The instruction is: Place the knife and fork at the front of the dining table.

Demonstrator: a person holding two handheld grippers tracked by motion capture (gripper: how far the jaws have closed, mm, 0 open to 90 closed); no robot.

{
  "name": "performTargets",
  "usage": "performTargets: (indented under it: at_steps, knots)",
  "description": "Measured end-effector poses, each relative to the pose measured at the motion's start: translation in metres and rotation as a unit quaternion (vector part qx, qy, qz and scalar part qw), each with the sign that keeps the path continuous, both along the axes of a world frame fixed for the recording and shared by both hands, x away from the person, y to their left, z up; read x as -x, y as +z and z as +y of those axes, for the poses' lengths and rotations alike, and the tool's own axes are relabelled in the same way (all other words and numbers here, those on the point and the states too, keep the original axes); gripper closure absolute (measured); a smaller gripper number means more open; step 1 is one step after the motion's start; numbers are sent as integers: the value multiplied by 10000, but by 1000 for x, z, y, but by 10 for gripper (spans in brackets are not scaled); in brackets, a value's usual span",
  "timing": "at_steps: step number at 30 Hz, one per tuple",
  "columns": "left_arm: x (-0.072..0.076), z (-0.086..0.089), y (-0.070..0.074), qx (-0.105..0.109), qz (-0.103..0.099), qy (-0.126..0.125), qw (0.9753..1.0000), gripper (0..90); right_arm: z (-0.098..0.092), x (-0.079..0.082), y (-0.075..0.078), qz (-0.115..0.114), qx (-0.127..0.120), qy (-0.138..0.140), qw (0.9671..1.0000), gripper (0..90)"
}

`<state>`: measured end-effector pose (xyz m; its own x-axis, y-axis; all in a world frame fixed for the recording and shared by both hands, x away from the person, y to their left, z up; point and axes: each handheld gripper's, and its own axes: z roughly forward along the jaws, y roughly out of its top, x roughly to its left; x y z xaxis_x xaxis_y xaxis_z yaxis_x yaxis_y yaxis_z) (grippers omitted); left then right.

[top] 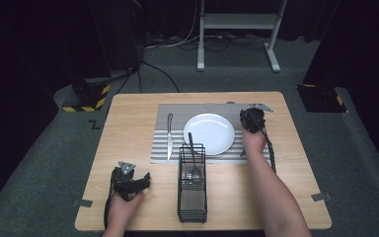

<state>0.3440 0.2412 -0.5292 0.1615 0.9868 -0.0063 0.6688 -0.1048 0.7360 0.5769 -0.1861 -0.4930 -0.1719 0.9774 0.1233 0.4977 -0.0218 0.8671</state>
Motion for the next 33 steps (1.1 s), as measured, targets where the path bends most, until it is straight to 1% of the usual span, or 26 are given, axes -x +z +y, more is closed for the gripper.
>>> performTargets:
  at_steps: [3,6,9,12,16,18,19,22,23,25,27,30,33]
  knots:
    - [0,0,0,8,0,-4,10000,152,-1,0,0,-2,-77,-15,10000,810]
    - [0,0,0,5,-1,-6,10000,153,-2,1,2,-9,-87,-9,10000,806]
    - [0,0,0,4,-2,-7,10000,153,-2,2,4,-7,-53,8,10000,804]
    - [0,0,0,-6,-1,-12,10000,153,-1,6,8,-31,-6,82,10000,802]
    - [0,0,0,2,0,-9,10000,153,1,15,16,-126,155,219,9996,807]
    - [0,0,0,3,0,-8,10000,153,-1,22,19,-156,205,280,9993,808]
    - [0,0,0,2,-1,-8,10000,153,-2,26,20,-160,268,314,9990,809]
    - [0,0,0,1,-2,-7,10000,153,-7,40,22,-185,362,406,9983,809]
    - [0,0,0,2,-1,-7,10000,153,-9,45,22,-208,427,435,9979,809]
    - [0,0,0,-10,-3,-9,10000,154,-15,54,22,-227,505,444,9975,814]
    - [0,0,0,-12,-4,-9,10000,155,-23,64,20,-204,638,424,9968,823]
    - [0,0,0,-13,-4,-10,10000,155,-35,76,11,-47,846,404,9956,841]
    - [0,0,0,-12,-4,-10,10000,155,-45,87,-3,196,1001,409,9939,848]
